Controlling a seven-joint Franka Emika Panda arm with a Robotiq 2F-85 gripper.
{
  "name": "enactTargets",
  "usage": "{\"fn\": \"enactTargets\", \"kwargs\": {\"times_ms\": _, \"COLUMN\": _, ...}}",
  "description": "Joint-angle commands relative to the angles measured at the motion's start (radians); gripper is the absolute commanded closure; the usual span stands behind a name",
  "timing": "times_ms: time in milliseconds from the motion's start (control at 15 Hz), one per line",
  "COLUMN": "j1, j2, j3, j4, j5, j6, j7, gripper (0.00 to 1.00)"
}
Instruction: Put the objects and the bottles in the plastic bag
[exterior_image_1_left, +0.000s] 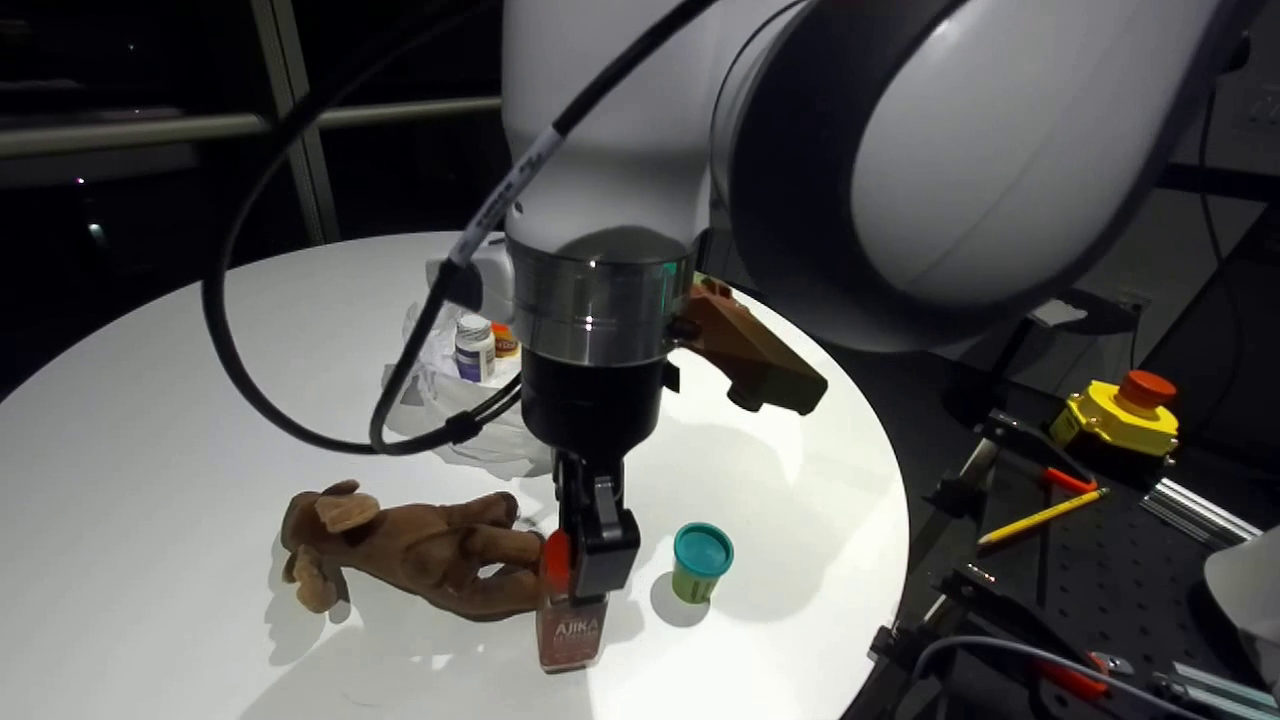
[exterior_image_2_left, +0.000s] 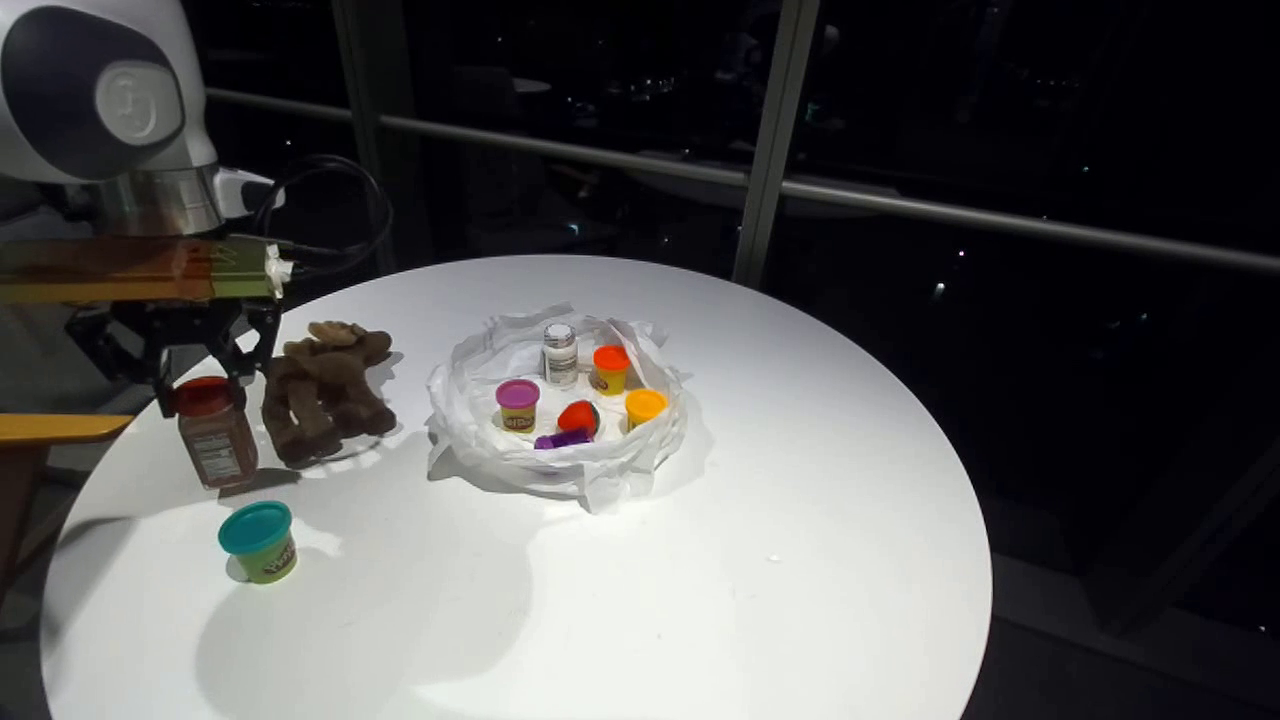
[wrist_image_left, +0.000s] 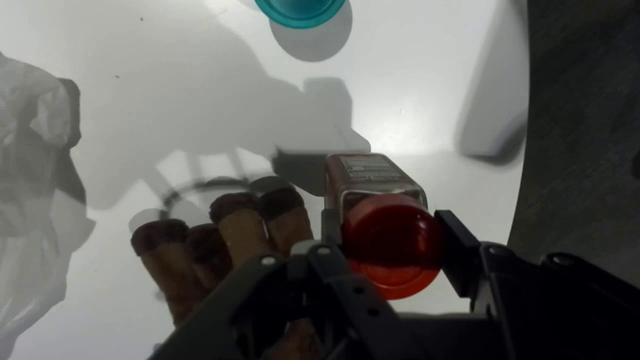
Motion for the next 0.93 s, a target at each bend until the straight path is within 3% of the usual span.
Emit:
{"fn": "enactTargets", "kwargs": {"times_ms": 0, "j1": 0.036, "j2": -0.148, "j3": -0.064, "j4": -0.002, "j5": -0.060, "j6": -0.054, "j7": 0.119, "gripper": 0.74}}
{"fn": "enactTargets", "kwargs": {"times_ms": 333, "j1": 0.005, "j2": -0.217, "j3": -0.165, "j4": 0.131, "j5": -0.169, "j6": -0.179, "j7": 0.224, "gripper": 0.75}}
{"fn": "enactTargets", "kwargs": {"times_ms": 867, "j1": -0.056, "j2": 0.050, "j3": -0.276, "j4": 0.453, "j5": -0.263, "j6": -0.243, "j7": 0.228, "gripper": 0.76}}
